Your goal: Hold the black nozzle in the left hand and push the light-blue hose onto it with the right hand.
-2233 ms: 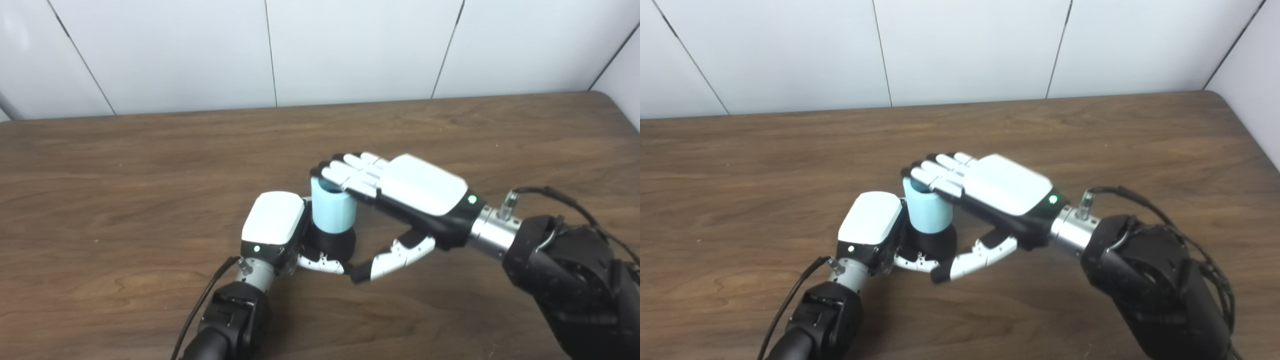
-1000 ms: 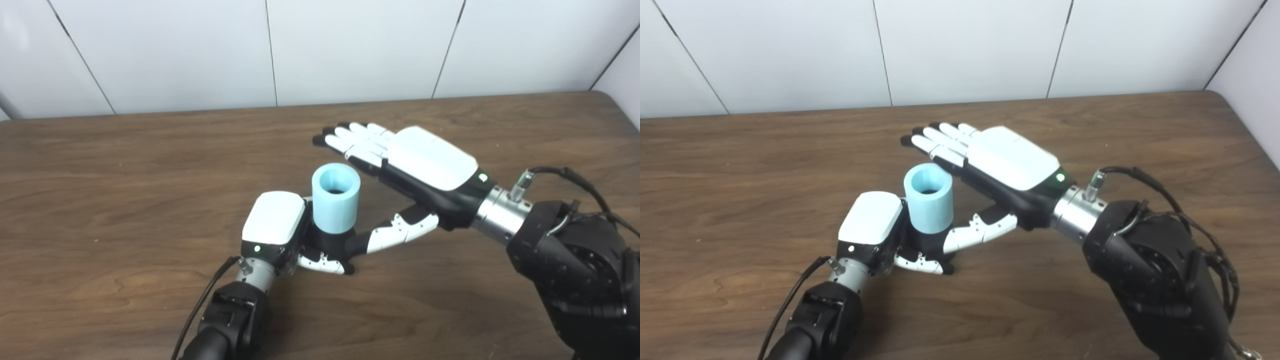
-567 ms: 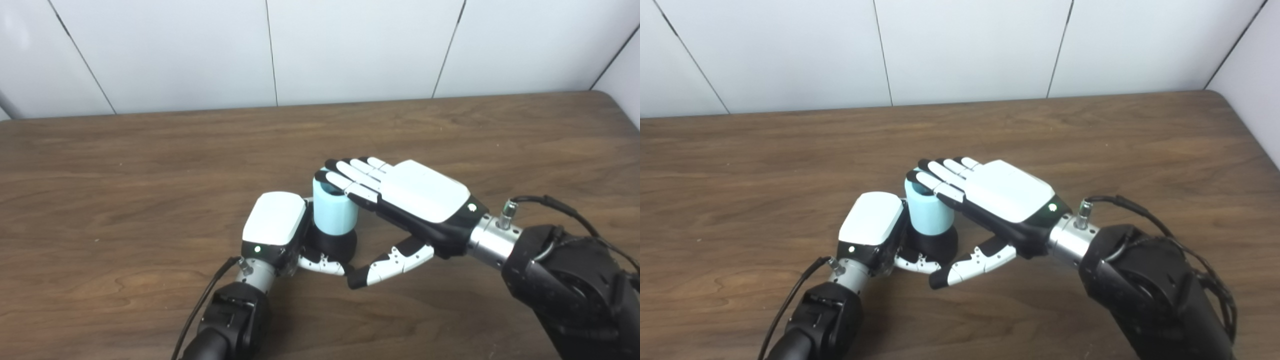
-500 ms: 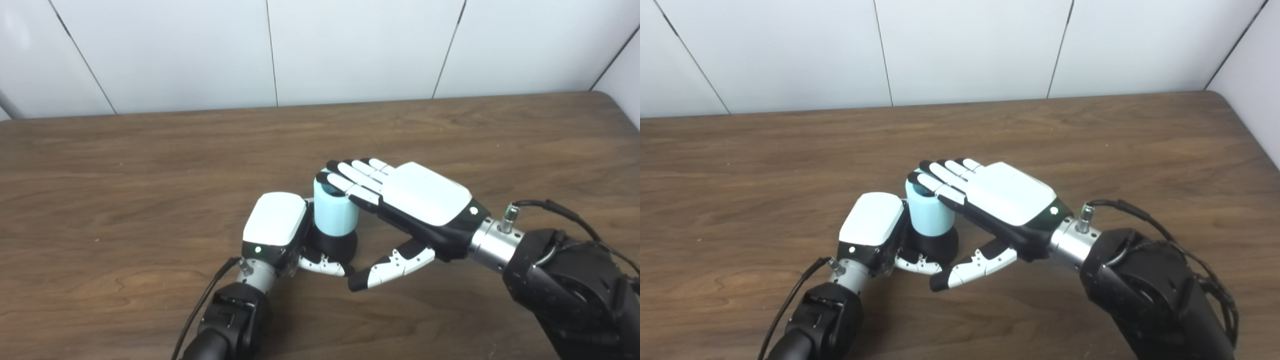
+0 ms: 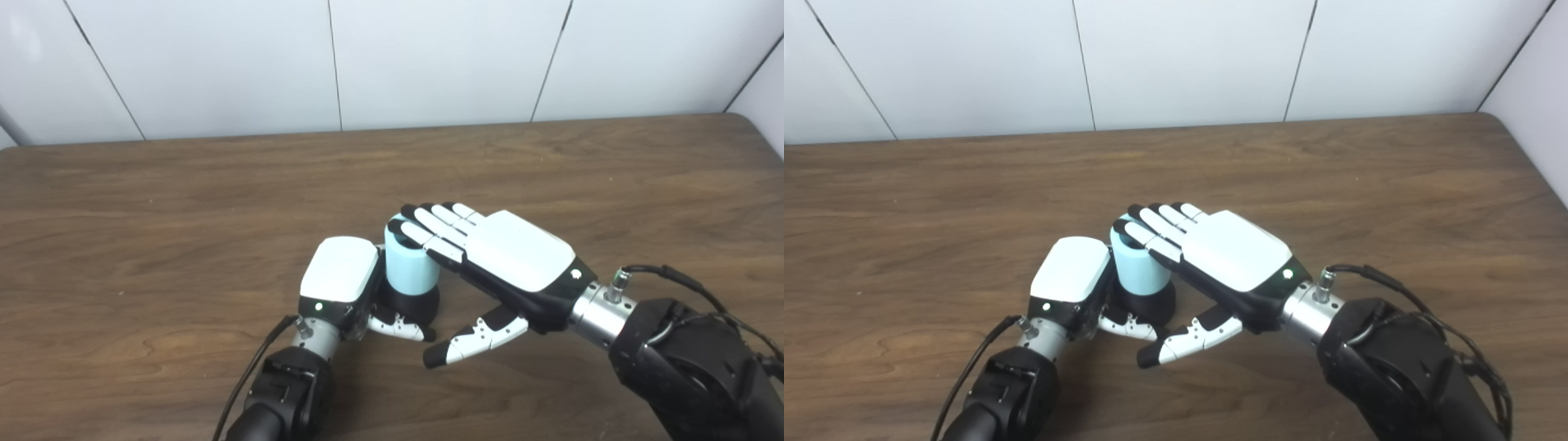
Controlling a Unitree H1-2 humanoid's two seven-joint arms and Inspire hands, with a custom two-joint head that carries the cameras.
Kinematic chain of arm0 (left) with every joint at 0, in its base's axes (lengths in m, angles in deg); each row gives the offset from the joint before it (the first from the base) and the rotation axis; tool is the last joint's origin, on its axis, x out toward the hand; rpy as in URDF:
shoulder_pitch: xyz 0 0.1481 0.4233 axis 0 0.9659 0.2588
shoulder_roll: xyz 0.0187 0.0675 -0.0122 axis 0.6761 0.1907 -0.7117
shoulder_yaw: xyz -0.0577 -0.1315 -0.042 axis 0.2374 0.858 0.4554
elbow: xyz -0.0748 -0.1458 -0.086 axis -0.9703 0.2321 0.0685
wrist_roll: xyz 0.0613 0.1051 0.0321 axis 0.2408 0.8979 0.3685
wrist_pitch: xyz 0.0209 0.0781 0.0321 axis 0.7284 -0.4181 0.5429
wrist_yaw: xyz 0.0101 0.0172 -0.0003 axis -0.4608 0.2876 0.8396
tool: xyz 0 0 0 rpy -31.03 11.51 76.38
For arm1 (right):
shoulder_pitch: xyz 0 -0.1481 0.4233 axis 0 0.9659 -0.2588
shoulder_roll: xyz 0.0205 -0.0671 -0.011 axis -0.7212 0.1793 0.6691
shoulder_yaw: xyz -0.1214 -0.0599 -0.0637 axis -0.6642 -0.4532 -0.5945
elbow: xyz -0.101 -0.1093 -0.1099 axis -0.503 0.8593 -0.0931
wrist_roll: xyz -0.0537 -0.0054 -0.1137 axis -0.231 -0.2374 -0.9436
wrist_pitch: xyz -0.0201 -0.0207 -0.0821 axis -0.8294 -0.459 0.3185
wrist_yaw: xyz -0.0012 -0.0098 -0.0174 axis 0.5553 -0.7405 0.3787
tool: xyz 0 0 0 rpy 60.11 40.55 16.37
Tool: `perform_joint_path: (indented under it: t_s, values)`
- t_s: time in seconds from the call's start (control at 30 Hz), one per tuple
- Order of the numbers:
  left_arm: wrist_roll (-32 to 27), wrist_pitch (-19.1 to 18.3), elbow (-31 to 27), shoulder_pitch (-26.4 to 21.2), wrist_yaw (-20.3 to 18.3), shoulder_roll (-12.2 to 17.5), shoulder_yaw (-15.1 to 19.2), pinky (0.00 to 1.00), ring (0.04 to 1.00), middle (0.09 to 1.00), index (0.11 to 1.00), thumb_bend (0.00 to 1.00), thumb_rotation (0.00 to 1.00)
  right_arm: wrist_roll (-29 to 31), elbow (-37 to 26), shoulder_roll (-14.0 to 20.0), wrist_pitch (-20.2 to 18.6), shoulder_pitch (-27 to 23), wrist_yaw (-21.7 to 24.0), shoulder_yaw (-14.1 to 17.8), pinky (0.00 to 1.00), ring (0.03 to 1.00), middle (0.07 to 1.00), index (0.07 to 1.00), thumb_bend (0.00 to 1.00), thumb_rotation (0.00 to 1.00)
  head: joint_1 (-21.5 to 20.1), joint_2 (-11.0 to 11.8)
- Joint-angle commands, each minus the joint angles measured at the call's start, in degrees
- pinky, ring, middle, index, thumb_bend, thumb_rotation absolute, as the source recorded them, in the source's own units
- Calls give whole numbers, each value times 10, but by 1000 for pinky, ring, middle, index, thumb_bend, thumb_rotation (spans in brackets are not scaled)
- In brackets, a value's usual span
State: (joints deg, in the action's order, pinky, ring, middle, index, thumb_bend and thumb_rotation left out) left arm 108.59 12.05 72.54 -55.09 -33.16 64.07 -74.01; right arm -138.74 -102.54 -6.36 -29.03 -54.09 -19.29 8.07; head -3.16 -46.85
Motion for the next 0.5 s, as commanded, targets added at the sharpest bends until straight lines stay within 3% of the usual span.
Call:
perform_joint_path:
  t_s: [0.0,0.23,0.47]
  values:
    - [-12,1,21,30,-45,2,-13,403,433,421,487,526,0,28,0,5,-12,-17,41,8,1000,1000,1000,997,661,1000,-1,0]
    - [-12,0,25,29,-46,-2,-12,412,430,414,488,525,0,89,-40,-1,-54,-95,23,97,1000,1000,1000,1000,623,1000,0,1]
    - [-11,0,25,28,-47,-3,-12,400,424,407,489,524,0,125,-37,-23,-94,-88,-9,149,985,1000,1000,992,618,1000,-1,0]
